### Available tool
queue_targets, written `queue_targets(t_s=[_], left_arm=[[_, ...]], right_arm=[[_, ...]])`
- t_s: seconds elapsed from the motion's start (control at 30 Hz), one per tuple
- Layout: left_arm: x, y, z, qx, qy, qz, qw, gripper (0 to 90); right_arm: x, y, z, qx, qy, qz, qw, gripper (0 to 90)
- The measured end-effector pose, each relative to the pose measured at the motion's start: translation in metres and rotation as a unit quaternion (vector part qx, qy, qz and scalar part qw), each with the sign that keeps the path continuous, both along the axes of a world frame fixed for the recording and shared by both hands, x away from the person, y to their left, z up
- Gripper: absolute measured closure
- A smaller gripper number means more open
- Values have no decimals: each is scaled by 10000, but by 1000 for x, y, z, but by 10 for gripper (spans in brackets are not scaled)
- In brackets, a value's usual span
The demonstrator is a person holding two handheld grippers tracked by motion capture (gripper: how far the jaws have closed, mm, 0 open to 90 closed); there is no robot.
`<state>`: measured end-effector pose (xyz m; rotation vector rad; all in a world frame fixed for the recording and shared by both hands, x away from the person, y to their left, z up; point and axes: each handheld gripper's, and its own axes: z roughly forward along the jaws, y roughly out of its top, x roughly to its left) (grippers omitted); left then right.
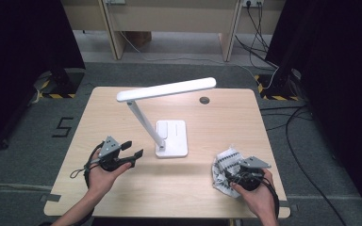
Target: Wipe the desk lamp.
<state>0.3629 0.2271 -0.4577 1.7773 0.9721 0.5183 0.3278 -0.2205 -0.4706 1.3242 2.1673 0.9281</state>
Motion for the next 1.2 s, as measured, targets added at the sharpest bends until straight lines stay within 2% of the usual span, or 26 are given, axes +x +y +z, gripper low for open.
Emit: queue_targets(t_s=[0.1, 0.23, 0.27, 0.3, 0.33, 0.4, 0.47, 0.5, 0.6, 0.63, 0.67, 0.7, 0.73, 0.93, 1.0, 1.03, 1.1, 1.2], left_arm=[[0, -2, 0, 6, -3, -54, 10000, 378], [-2, -2, 0, 25, 11, -98, 9999, 377], [-3, -1, 0, 20, 14, -103, 9999, 377], [-3, -1, 0, 25, 3, -107, 9999, 377], [-4, 0, 0, 19, 6, -109, 9999, 377], [-4, 0, 1, 24, -13, -114, 9999, 376], [-5, 0, 1, 21, -16, -123, 9999, 375], [-5, 0, 1, 26, -14, -132, 9999, 374], [-5, -1, 1, 30, -8, -140, 9999, 373], [-5, -1, 1, 30, -8, -140, 9999, 373], [-5, -1, 1, 37, -7, -144, 9999, 373], [-5, -2, 1, 46, 2, -144, 9999, 373], [-5, -3, 1, 43, 2, -162, 9999, 372], [-7, -10, -1, 82, 39, -311, 9995, 371], [-7, -11, -1, 103, 58, -385, 9992, 369], [-7, -12, 0, 86, 78, -429, 9990, 369], [-7, -15, 2, 55, 98, -495, 9987, 369], [-6, -21, 5, 28, 140, -599, 9981, 365]], right_arm=[[1, 1, -2, 30, 34, 70, 10000, 304], [4, 3, -9, -47, 142, 165, 9998, 289], [5, 4, -12, -85, 201, 167, 9996, 285], [7, 5, -18, -236, 298, 162, 9991, 285], [7, 5, -18, -236, 298, 162, 9991, 285], [8, 5, -26, -320, 508, 104, 9981, 294], [8, 4, -29, -306, 586, 92, 9978, 296], [8, 4, -32, -170, 585, 31, 9981, 306], [7, 3, -32, -125, 548, -59, 9984, 406], [7, 3, -32, -125, 548, -59, 9984, 406], [7, 2, -31, -107, 528, -57, 9985, 472], [7, 2, -31, -107, 528, -57, 9985, 472], [7, 4, -31, -125, 523, -54, 9985, 550], [9, 11, -29, -137, 540, 26, 9984, 757], [9, 13, -29, -178, 525, 52, 9985, 777], [10, 17, -28, -302, 502, 105, 9982, 792], [10, 19, -27, -361, 483, 152, 9981, 796], [9, 33, -23, -410, 303, 318, 9982, 801]])
